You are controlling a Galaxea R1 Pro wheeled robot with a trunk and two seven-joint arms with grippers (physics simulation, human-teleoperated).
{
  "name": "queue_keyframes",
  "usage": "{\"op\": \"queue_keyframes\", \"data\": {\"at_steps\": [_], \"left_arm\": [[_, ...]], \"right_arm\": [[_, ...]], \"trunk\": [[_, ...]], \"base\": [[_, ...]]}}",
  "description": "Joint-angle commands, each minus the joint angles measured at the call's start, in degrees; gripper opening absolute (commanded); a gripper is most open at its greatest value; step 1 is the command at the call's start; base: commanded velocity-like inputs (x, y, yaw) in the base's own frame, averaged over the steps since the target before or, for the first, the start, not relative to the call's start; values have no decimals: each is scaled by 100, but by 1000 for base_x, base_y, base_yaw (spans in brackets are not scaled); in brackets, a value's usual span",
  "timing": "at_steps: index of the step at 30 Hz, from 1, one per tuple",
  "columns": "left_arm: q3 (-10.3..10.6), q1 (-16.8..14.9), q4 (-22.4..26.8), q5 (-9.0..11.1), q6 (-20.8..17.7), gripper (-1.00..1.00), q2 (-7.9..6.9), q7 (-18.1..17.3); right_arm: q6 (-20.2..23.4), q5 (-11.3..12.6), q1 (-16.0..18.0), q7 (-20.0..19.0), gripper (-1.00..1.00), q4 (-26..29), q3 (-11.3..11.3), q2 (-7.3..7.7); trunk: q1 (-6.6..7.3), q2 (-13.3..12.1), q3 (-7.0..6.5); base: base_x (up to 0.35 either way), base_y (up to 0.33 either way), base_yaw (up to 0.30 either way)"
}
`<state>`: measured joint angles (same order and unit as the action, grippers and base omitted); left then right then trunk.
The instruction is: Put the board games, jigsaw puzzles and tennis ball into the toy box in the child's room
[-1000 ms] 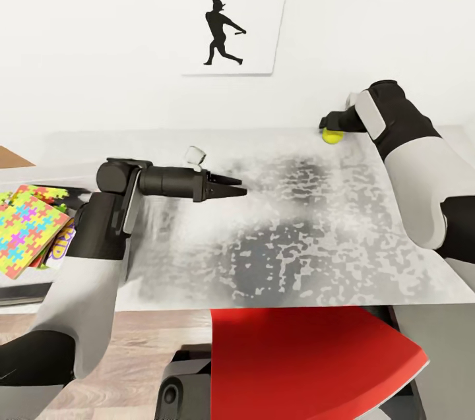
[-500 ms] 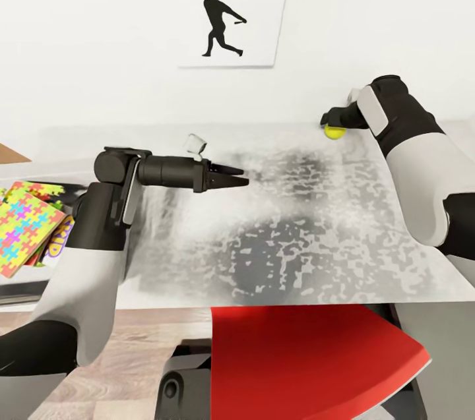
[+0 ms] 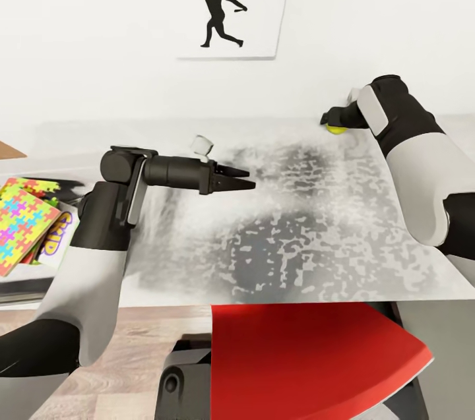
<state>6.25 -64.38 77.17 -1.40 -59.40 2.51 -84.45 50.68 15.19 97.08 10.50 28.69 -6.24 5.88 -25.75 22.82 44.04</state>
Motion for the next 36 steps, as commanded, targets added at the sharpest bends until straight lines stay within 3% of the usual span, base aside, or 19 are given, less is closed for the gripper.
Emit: {"op": "queue_keyframes", "data": {"at_steps": [1, 12, 36], "left_arm": [[3, -4, 0, -16, -60, 100, 3, -28], [62, -4, 0, -18, -60, 100, 3, -27], [120, -4, 0, -21, -60, 100, 3, -27]], "right_arm": [[17, 62, 5, 44, 100, 5, -44, 9], [19, 49, 90, 49, 100, 5, -44, 9], [30, 54, 249, 42, 100, 5, -48, 9]], "trunk": [[-3, 10, 16], [-3, 10, 97], [-3, 10, 105]], "base": [[0, 0, 0], [0, 0, 0], [0, 0, 0]]}}
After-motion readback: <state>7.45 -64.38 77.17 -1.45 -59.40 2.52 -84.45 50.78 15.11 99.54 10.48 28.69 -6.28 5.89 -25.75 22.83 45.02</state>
